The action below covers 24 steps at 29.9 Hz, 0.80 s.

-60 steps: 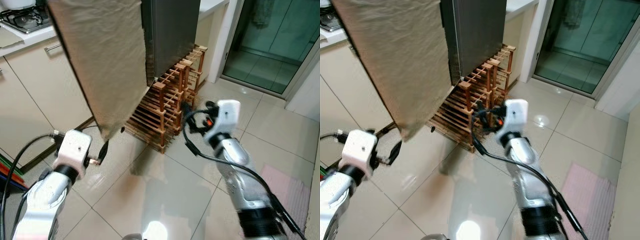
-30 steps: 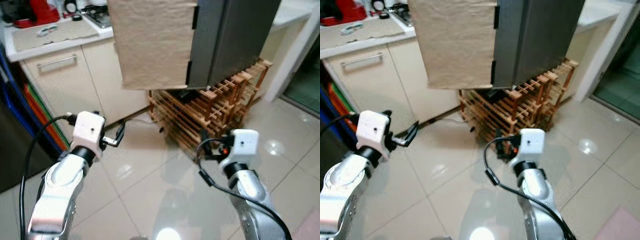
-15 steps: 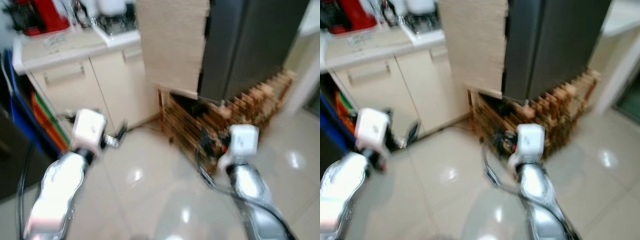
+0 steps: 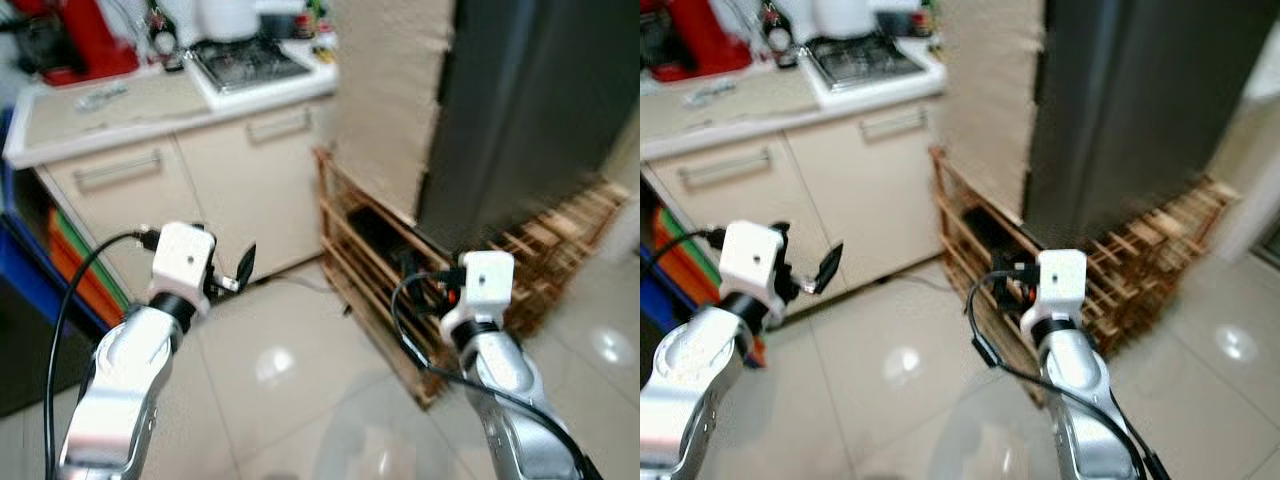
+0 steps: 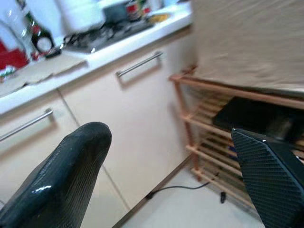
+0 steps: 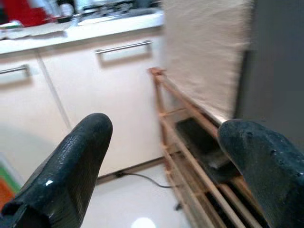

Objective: Restocking fridge

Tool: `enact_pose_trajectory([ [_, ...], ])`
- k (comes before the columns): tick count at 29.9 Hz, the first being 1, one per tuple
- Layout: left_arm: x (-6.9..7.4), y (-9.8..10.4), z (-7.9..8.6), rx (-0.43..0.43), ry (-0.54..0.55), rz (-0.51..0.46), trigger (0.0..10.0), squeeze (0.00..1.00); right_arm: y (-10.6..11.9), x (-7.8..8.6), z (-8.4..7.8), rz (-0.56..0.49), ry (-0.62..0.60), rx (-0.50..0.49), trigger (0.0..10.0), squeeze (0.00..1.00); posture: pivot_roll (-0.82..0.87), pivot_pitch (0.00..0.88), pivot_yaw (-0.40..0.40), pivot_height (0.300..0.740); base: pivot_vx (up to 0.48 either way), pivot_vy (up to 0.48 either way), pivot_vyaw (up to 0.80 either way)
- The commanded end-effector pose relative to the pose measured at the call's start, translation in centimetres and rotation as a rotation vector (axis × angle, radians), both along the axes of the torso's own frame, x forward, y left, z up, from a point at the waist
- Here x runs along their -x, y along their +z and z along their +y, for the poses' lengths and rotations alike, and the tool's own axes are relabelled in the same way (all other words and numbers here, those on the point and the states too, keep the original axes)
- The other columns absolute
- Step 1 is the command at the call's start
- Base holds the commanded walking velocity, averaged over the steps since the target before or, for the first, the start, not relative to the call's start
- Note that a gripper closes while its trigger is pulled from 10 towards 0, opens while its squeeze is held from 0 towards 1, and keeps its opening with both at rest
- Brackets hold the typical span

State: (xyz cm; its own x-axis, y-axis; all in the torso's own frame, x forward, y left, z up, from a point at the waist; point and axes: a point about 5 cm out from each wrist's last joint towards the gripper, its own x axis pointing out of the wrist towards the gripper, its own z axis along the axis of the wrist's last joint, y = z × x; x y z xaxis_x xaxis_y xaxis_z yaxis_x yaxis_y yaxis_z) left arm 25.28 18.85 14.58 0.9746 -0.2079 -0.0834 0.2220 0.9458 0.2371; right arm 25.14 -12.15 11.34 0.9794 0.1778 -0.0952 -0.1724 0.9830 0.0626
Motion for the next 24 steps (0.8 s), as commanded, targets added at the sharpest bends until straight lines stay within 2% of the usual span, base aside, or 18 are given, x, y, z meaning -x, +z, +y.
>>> enact_pose_trajectory([
  [1,0.0,0.0,-0.7,0.001,-0.031,0.003,10.0,0.00,-0.1,0.2,-1.2,0.001,-0.042,0.022,10.0,0.00,0.12,0.000,0.069,0.740,0.458,0.000,0.00],
  [4,0.0,-0.2,-0.8,0.003,-0.037,0.014,10.0,0.00,-0.1,0.4,-1.7,0.004,-0.062,0.021,10.0,0.00,0.12,0.000,0.070,0.740,0.435,0.000,0.00],
  [6,0.0,-0.2,-0.9,0.029,-0.037,0.017,10.0,0.00,-0.2,0.6,-2.0,0.012,-0.078,0.018,10.0,0.00,0.12,0.000,0.070,0.740,0.000,0.000,0.00],
  [13,0.0,-0.2,-1.5,0.021,-0.080,0.026,10.0,0.00,-0.6,1.2,-2.9,0.044,-0.125,0.015,10.0,0.00,0.11,0.000,0.073,0.740,0.000,0.000,-0.06],
  [15,-0.1,0.1,-1.6,0.008,-0.094,0.007,10.0,0.00,-0.7,1.4,-3.2,0.048,-0.133,0.025,10.0,0.00,0.11,0.000,0.075,0.740,0.000,0.375,0.00],
  [24,-0.5,0.2,-1.4,-0.006,-0.095,0.007,10.0,0.00,-0.7,1.4,-3.3,0.052,-0.150,0.026,10.0,0.00,0.11,0.000,0.078,0.740,0.000,0.476,-0.80],
])
